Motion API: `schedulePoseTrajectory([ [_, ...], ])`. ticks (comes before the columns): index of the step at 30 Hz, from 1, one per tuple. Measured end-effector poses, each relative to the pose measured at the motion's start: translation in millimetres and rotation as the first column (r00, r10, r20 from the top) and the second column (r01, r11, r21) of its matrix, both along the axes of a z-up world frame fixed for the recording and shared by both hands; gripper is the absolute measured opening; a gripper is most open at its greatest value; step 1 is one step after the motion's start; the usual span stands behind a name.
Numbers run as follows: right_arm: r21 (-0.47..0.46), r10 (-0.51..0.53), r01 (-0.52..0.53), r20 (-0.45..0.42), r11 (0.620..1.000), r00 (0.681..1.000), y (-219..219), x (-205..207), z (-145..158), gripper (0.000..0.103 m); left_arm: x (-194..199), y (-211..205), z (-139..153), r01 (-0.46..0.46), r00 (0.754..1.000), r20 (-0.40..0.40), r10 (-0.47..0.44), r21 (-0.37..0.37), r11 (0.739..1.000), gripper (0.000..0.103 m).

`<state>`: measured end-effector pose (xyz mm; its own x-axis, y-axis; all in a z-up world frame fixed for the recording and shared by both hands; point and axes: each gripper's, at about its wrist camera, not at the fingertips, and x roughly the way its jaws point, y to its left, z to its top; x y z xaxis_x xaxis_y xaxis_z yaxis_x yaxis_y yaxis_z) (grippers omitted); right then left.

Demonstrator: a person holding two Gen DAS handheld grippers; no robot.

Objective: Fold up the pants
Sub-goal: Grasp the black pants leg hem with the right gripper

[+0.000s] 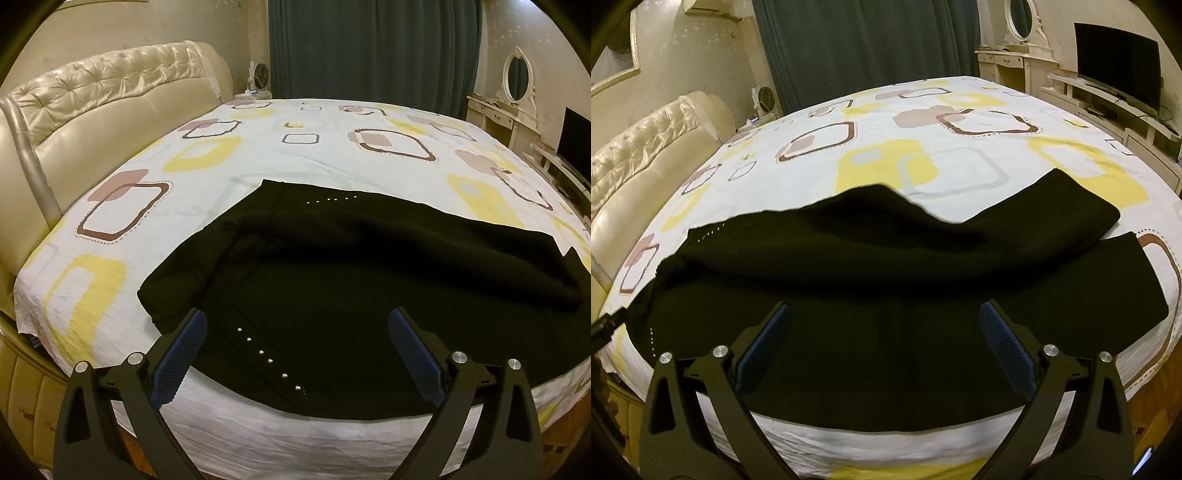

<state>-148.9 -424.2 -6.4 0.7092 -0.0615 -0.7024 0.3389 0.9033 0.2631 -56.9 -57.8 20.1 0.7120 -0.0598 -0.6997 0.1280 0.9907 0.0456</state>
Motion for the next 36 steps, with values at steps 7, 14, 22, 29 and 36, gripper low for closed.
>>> schedulePoseTrajectory([
  [7,0.163,-0.096,0.089,0.036,0.983,0.995,-127,-36,9,0.101,3,2,-6,-0.004,1.000,-0.006,0.004,0.014,1.000,0.098],
  [14,0.261,-0.307,0.310,-0.054,0.914,0.950,-282,-95,-36,0.101,13,7,-14,-0.031,0.999,-0.013,0.031,0.026,0.999,0.098],
  [22,0.396,-0.179,0.235,-0.172,0.888,0.969,-312,-86,-96,0.067,23,17,-31,-0.079,0.994,-0.068,0.081,0.029,0.996,0.098],
  [29,0.271,-0.087,0.151,-0.235,0.951,0.968,-294,-65,-87,0.011,32,11,-36,-0.085,0.992,-0.091,0.089,0.047,0.995,0.098],
  [36,0.235,-0.174,0.229,-0.230,0.945,0.957,-311,-75,-101,0.010,39,10,-34,-0.075,0.995,-0.071,0.077,0.031,0.997,0.098],
])
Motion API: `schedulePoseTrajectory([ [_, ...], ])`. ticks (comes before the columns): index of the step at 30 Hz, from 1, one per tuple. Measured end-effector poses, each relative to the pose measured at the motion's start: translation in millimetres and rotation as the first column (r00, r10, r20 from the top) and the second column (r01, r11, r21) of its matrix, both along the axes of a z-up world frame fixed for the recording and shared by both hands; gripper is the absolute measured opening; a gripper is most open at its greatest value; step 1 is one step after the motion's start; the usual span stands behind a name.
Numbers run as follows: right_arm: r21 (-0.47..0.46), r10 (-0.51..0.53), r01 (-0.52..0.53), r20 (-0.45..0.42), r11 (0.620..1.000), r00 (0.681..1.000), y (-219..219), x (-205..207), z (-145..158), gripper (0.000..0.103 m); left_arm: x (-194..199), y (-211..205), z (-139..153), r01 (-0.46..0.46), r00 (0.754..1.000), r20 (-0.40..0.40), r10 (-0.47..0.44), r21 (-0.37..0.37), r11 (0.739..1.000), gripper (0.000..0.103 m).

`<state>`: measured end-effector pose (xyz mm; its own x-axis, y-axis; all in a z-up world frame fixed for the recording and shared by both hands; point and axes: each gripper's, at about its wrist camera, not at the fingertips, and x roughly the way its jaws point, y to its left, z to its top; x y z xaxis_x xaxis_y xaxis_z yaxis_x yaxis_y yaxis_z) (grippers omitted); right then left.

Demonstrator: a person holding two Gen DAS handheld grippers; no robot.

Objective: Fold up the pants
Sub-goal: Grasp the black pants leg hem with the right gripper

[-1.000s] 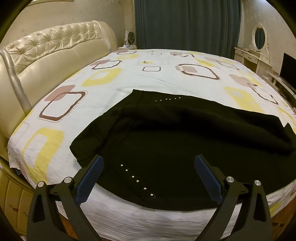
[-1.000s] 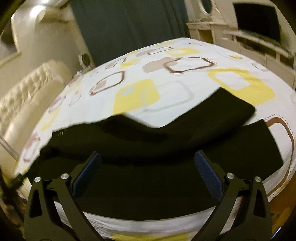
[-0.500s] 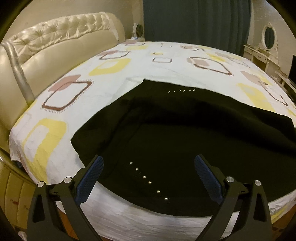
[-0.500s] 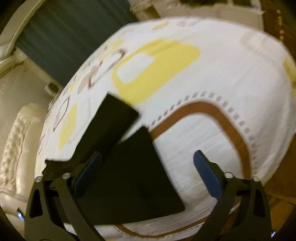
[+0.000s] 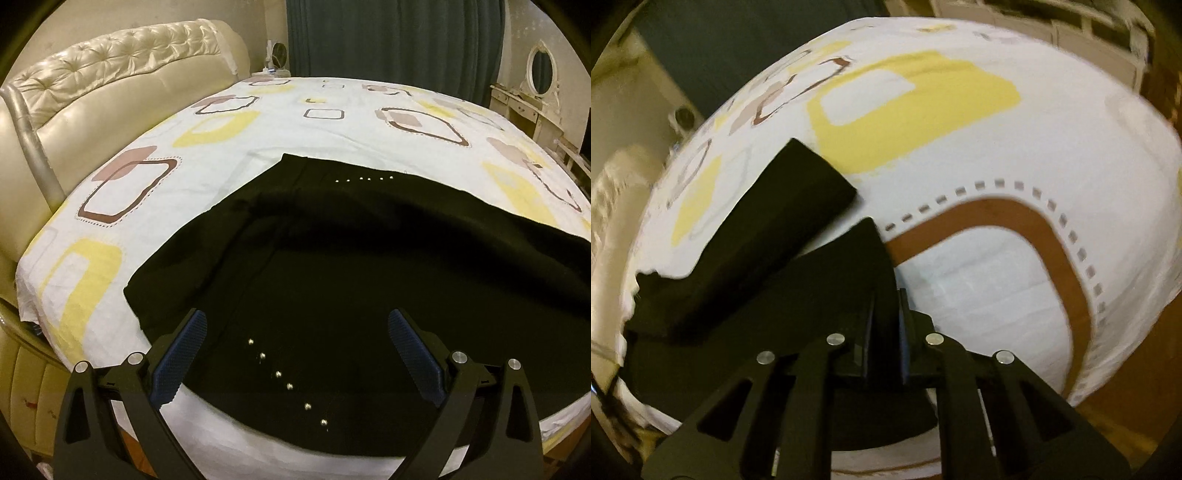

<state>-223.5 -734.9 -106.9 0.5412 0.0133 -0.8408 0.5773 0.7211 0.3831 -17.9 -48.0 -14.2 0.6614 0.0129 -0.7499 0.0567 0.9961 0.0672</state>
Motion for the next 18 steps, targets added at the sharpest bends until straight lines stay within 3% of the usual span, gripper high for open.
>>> schedulePoseTrajectory([
  [4,-0.009,-0.015,0.015,-0.008,1.000,1.000,1,-1,11,0.015,12,15,-2,0.011,0.999,-0.043,-0.013,-0.052,0.999,0.098],
  [6,-0.087,-0.075,0.075,0.003,0.993,0.997,2,-1,30,0.023,21,24,-3,0.036,0.995,-0.089,-0.043,-0.081,0.996,0.098],
  [9,-0.122,-0.076,0.088,0.104,0.989,0.992,19,13,67,0.049,38,41,4,0.069,0.990,-0.115,-0.076,-0.063,0.996,0.098],
  [10,-0.119,-0.046,0.062,0.133,0.991,0.990,28,23,76,0.059,43,45,7,0.082,0.989,-0.117,-0.089,-0.068,0.994,0.098],
  [14,-0.142,0.170,-0.146,0.172,0.979,0.970,87,88,107,0.070,81,69,24,0.109,0.987,-0.107,-0.118,-0.090,0.990,0.098],
  [18,-0.143,0.391,-0.369,0.187,0.918,0.901,160,164,121,0.072,133,89,24,0.135,0.971,-0.167,-0.170,-0.203,0.970,0.098],
])
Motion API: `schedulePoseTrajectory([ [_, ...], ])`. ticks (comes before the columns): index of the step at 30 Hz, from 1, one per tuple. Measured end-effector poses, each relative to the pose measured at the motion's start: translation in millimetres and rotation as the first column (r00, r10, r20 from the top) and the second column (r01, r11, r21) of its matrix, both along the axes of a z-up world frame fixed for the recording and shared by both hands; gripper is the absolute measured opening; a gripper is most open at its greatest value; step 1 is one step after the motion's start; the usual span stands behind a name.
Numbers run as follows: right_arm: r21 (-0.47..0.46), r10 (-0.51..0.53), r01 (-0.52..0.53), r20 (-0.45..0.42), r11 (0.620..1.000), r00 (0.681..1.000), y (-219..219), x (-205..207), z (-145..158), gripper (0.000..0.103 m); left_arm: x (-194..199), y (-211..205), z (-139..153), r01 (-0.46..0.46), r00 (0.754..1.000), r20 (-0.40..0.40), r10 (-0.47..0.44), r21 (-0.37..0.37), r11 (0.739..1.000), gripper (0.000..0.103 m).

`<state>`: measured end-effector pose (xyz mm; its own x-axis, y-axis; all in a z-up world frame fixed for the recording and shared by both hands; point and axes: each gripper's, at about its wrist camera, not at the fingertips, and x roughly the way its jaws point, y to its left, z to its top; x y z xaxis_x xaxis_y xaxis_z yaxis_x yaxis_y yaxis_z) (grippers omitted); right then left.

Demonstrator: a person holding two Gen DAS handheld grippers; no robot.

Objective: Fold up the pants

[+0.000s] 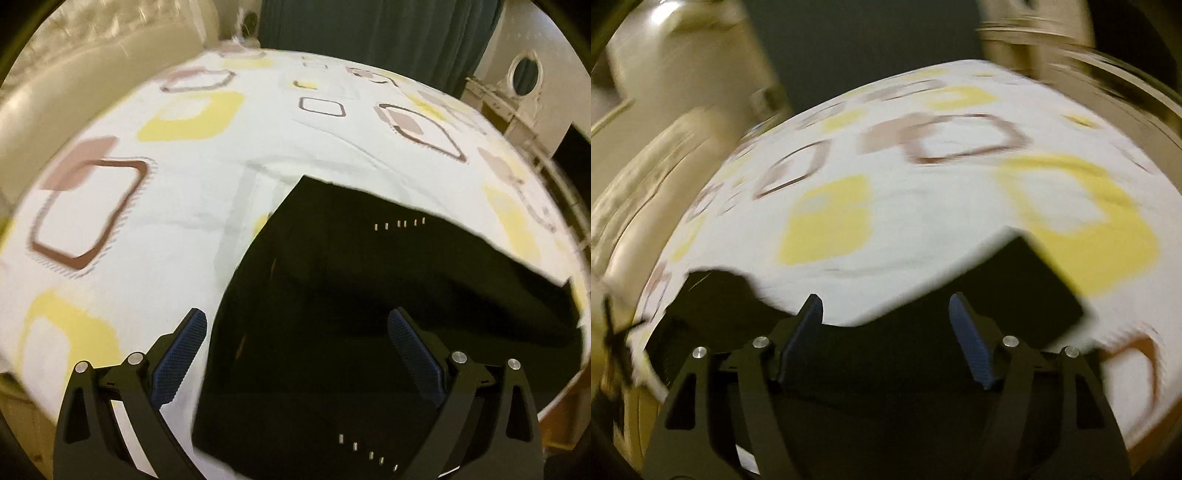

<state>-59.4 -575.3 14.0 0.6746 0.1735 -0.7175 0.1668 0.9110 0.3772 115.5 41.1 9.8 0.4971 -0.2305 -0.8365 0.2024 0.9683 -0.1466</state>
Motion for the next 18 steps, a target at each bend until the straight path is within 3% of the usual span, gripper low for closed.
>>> schedulePoseTrajectory([
  [4,-0.024,0.160,-0.161,-0.030,0.987,0.987,57,57,-3,0.075,55,10,-9,0.023,0.999,-0.048,-0.026,-0.074,0.997,0.098],
  [9,-0.054,0.309,-0.316,-0.110,0.947,0.945,108,111,-24,0.075,109,-3,-38,0.107,0.988,-0.105,-0.111,-0.036,0.994,0.098],
  [13,0.020,0.374,-0.375,-0.150,0.927,0.915,119,135,-42,0.075,139,-21,-63,0.187,0.974,-0.132,-0.184,0.010,0.982,0.098],
  [18,0.085,0.384,-0.375,-0.192,0.923,0.903,119,157,-63,0.076,169,-38,-83,0.238,0.954,-0.178,-0.240,-0.031,0.971,0.098],
])
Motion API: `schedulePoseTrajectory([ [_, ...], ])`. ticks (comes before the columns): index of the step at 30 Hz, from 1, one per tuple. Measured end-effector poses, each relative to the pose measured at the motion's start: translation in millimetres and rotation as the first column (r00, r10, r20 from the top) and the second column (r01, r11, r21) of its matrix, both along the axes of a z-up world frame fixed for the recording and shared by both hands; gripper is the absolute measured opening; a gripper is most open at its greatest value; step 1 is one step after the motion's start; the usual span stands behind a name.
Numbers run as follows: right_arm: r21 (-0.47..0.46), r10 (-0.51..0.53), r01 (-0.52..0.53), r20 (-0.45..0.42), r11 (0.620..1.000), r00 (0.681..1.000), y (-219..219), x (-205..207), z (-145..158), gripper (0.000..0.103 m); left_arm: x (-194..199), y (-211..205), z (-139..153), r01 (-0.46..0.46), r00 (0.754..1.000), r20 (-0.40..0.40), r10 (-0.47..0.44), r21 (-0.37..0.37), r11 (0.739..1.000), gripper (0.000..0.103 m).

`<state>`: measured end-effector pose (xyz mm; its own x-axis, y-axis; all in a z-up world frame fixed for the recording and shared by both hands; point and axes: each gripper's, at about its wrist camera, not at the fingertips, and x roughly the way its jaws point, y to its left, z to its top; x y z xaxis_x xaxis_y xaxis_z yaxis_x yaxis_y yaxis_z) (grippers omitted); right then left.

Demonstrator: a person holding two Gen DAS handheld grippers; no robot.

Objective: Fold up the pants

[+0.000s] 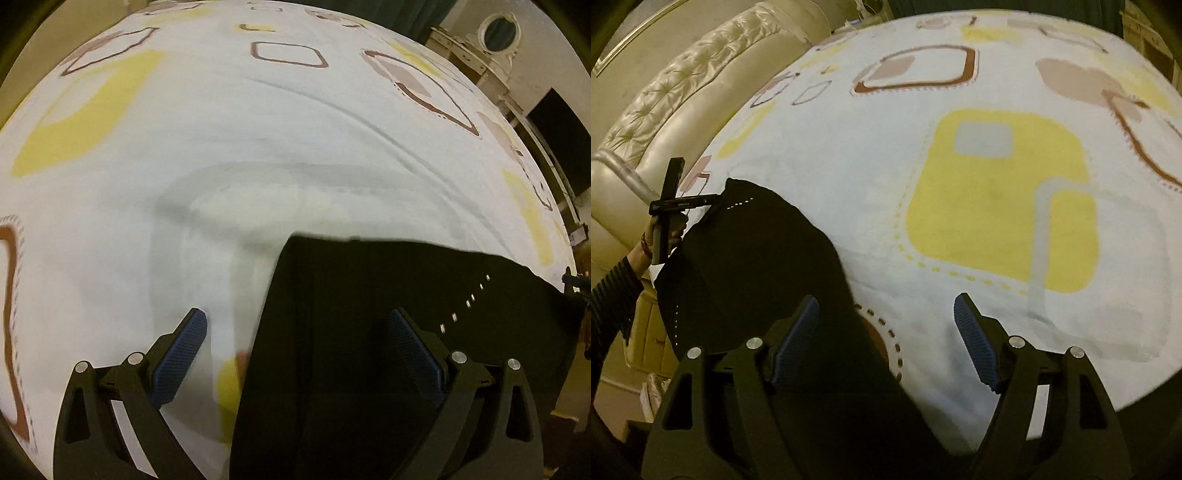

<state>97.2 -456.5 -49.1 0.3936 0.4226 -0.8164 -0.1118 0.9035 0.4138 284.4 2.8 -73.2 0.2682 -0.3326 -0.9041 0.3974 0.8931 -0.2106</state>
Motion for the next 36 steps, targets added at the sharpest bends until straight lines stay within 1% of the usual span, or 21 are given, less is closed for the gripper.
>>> schedulePoseTrajectory([
  [2,0.002,0.009,-0.009,-0.017,1.000,1.000,1,5,-6,0.076,8,-3,-2,0.007,1.000,0.015,-0.007,-0.007,1.000,0.098],
  [4,0.005,0.021,-0.021,-0.022,1.000,1.000,3,9,-10,0.076,14,-3,-4,0.002,1.000,0.003,-0.002,-0.020,1.000,0.098],
  [7,0.022,0.032,-0.031,-0.029,0.999,0.999,2,15,-12,0.076,11,-5,-3,0.038,0.999,0.010,-0.038,-0.001,0.999,0.097],
  [8,0.031,0.034,-0.033,-0.031,0.999,0.999,1,17,-12,0.076,9,-5,-3,0.056,0.998,0.013,-0.056,0.001,0.998,0.092],
  [9,0.055,0.043,-0.041,-0.036,0.998,0.998,1,20,-13,0.077,6,-4,-1,0.069,0.997,0.026,-0.070,0.007,0.998,0.079],
  [10,0.077,0.052,-0.048,-0.043,0.996,0.998,0,21,-14,0.077,5,-4,0,0.072,0.997,0.028,-0.073,0.012,0.997,0.075],
  [11,0.098,0.061,-0.056,-0.052,0.994,0.997,0,22,-14,0.077,5,-2,2,0.076,0.997,0.018,-0.076,-0.011,0.997,0.066],
  [12,0.116,0.076,-0.068,-0.066,0.991,0.995,1,24,-16,0.077,5,-1,3,0.078,0.997,0.009,-0.078,-0.027,0.997,0.054],
  [14,0.108,0.097,-0.088,-0.085,0.990,0.992,6,26,-18,0.077,8,-2,4,0.081,0.996,-0.016,-0.082,-0.055,0.995,0.044],
  [17,0.102,0.147,-0.135,-0.123,0.986,0.981,18,28,-23,0.077,7,-10,5,0.098,0.995,-0.007,-0.098,-0.029,0.995,0.038],
  [18,0.091,0.172,-0.161,-0.130,0.983,0.977,24,27,-23,0.074,5,-11,6,0.103,0.995,0.000,-0.103,-0.028,0.994,0.034],
  [19,0.082,0.202,-0.192,-0.136,0.978,0.970,31,25,-24,0.056,4,-10,7,0.102,0.995,0.006,-0.102,-0.034,0.994,0.033],
  [20,0.072,0.219,-0.211,-0.147,0.975,0.965,36,25,-26,0.019,4,-9,8,0.096,0.995,0.009,-0.096,-0.041,0.995,0.032],
  [21,0.036,0.224,-0.221,-0.165,0.975,0.960,40,24,-28,0.008,4,-8,10,0.090,0.996,0.014,-0.090,-0.046,0.995,0.029],
  [22,0.001,0.214,-0.216,-0.161,0.976,0.964,42,24,-26,0.007,3,-6,13,0.084,0.996,0.025,-0.083,-0.053,0.995,0.024],
  [23,-0.017,0.205,-0.210,-0.150,0.977,0.967,40,24,-24,0.007,2,-3,19,0.067,0.997,0.044,-0.064,-0.059,0.996,0.005],
  [26,-0.047,0.157,-0.161,-0.079,0.986,0.984,33,22,-6,0.007,1,3,34,0.043,0.998,0.060,-0.036,-0.112,0.993,0.005],
  [28,-0.028,0.126,-0.127,-0.054,0.991,0.991,27,22,4,0.007,-1,1,37,0.050,0.997,0.065,-0.043,-0.105,0.993,0.005],
  [29,-0.034,0.126,-0.128,-0.054,0.991,0.991,26,22,6,0.007,-2,-1,34,0.061,0.997,0.048,-0.056,-0.092,0.994,0.005],
  [31,-0.051,0.129,-0.132,-0.055,0.990,0.990,27,20,5,0.007,-2,-3,30,0.061,0.997,0.050,-0.058,-0.062,0.996,0.005],
  [36,-0.084,0.109,-0.109,-0.009,0.990,0.994,31,14,9,0.007,-6,1,36,0.036,0.996,0.080,-0.028,-0.100,0.994,0.005],
])
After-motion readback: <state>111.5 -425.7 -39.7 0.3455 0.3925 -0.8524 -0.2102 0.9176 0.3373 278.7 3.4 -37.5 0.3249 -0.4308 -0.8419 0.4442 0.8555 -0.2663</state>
